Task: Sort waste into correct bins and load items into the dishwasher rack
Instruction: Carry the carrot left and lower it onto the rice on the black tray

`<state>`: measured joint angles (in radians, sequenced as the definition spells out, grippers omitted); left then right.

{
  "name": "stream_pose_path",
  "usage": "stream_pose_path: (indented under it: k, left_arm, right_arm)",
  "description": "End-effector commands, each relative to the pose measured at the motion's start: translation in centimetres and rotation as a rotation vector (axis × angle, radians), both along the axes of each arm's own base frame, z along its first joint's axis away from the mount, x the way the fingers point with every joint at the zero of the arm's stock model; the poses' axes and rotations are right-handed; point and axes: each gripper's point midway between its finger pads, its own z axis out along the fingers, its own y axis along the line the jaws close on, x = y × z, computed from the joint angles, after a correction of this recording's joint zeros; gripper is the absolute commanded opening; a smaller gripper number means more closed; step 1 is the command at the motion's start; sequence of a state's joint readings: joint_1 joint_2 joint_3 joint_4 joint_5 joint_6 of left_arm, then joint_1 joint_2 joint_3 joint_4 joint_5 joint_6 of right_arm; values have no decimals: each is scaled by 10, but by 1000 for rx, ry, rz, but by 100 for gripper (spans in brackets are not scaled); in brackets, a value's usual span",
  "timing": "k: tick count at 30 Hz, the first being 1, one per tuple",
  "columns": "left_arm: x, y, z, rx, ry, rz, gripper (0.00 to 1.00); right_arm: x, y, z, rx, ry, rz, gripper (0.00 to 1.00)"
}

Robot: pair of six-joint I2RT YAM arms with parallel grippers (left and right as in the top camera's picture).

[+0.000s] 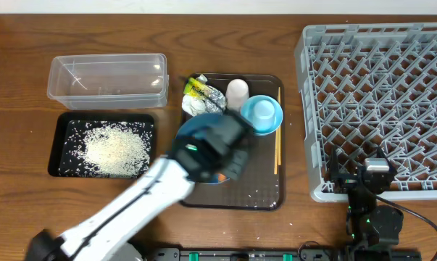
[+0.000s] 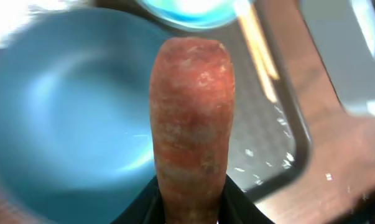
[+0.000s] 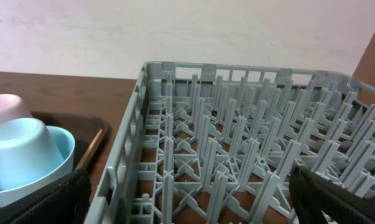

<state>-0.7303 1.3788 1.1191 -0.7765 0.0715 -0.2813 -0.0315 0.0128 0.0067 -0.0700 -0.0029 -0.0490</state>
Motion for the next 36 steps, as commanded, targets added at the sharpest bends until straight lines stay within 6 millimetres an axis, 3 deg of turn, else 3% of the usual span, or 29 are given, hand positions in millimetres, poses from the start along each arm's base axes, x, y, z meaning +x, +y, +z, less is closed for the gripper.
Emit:
stream_pose_path:
  k: [1, 8, 11, 15, 20, 26, 32, 36]
  left_arm:
    - [30, 50, 23, -28, -40, 209, 26]
    - [66, 178, 12, -48, 31, 755, 26]
    - [67, 222, 1, -61, 78, 964, 27]
    - [65, 265, -16, -72, 139, 1173, 27]
    - [59, 297, -45, -81, 248, 1390, 28]
    - [51, 317, -80, -59, 367, 1519, 28]
    - [49, 329, -93, -52, 396, 1555, 32]
    - [52, 330, -92, -60, 384, 1559, 42]
  right_arm:
    - [0, 3, -1, -13, 1, 9, 99]
    - [0, 3, -1, -13, 1, 9, 99]
    - [0, 3, -1, -13, 1, 9, 99]
    - [0, 3, -1, -13, 1, 9, 99]
    - [0, 3, -1, -13, 1, 9, 99]
    - [0, 3, -1, -13, 1, 9, 99]
    - [0, 3, -1, -13, 1, 9, 99]
    - [0, 3, -1, -13, 1, 9, 99]
